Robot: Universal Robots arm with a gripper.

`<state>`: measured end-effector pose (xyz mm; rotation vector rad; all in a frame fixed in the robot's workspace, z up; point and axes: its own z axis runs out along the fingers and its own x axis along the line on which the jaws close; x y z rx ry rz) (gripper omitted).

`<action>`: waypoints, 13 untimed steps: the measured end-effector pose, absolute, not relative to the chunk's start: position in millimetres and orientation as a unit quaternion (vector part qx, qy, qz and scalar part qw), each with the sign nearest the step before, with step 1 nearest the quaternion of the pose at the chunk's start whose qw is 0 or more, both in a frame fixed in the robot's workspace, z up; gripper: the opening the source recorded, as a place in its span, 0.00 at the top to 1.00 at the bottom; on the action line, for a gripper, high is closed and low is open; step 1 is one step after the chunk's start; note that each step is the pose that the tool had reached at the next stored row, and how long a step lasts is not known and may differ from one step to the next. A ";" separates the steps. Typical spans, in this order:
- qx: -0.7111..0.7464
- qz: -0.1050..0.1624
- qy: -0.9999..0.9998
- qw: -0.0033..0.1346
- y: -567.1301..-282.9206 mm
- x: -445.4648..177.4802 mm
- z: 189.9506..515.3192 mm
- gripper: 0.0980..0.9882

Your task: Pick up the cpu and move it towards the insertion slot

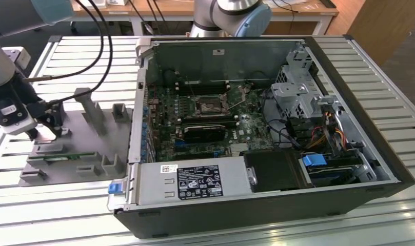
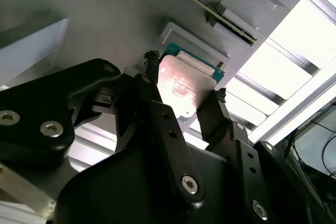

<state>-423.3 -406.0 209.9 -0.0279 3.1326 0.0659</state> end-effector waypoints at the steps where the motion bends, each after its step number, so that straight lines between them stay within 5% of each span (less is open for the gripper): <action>1: -0.009 0.021 1.000 0.004 -406.0 -423.3 212.4 0.51; 13: -0.009 0.021 1.000 0.008 -406.0 -423.3 244.2 0.51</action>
